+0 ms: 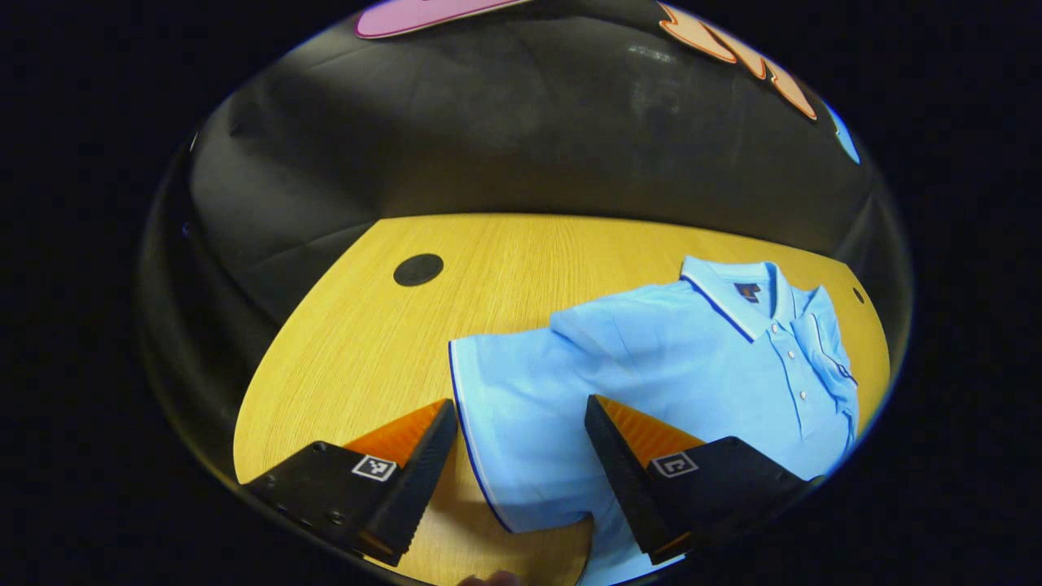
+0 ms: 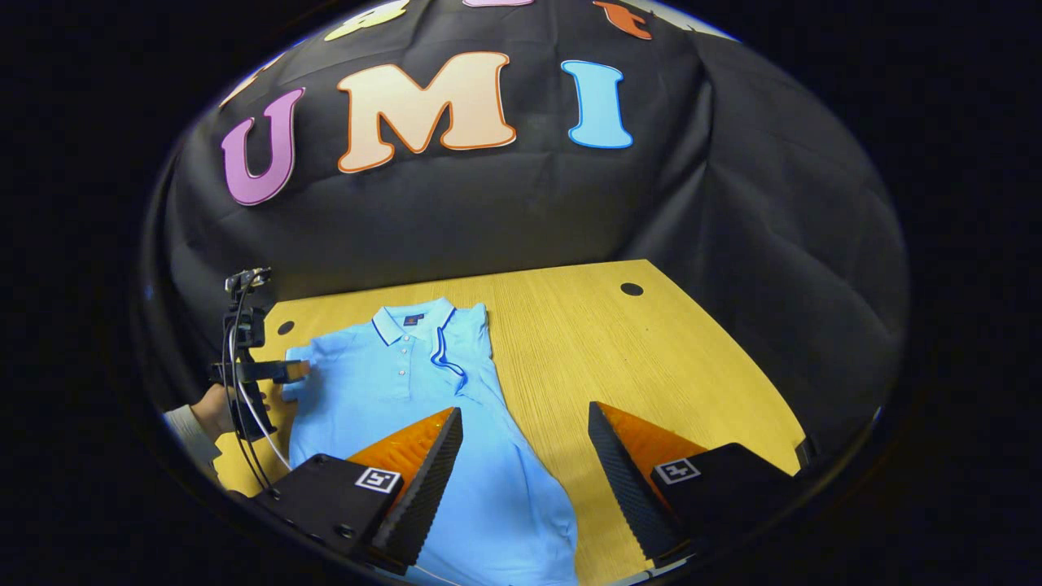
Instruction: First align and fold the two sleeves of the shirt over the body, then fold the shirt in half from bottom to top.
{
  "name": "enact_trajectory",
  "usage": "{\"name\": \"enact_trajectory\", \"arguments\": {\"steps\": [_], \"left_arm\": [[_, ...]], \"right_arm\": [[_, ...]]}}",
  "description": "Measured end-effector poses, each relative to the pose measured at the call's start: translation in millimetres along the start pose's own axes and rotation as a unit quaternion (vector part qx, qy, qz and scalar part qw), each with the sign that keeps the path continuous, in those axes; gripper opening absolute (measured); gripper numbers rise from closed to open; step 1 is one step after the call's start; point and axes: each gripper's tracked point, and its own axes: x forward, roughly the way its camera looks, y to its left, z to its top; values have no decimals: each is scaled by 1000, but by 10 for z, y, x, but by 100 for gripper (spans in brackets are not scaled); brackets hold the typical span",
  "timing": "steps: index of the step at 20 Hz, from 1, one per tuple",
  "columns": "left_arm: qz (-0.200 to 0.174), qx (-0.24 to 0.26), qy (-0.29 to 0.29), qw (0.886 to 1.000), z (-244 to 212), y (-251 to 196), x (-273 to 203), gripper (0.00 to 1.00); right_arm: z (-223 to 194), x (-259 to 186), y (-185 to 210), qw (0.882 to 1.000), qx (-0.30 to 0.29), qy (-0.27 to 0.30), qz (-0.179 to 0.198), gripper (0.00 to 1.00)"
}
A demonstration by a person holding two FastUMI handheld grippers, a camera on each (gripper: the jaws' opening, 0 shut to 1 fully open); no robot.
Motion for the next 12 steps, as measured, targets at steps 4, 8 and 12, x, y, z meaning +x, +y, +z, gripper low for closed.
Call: {"name": "enact_trajectory", "arguments": {"steps": [4,8,12], "left_arm": [[-14,-11,3,1000,-16,-82,-10,84],[-35,-12,6,999,-21,-239,-41,29],[-26,-8,9,1000,3,-308,-32,0]], "right_arm": [[58,-26,-77,1000,28,-7,-8,97],[-4,-33,-192,998,67,-3,-11,97],[-70,-48,-286,998,58,1,-11,97]]}}
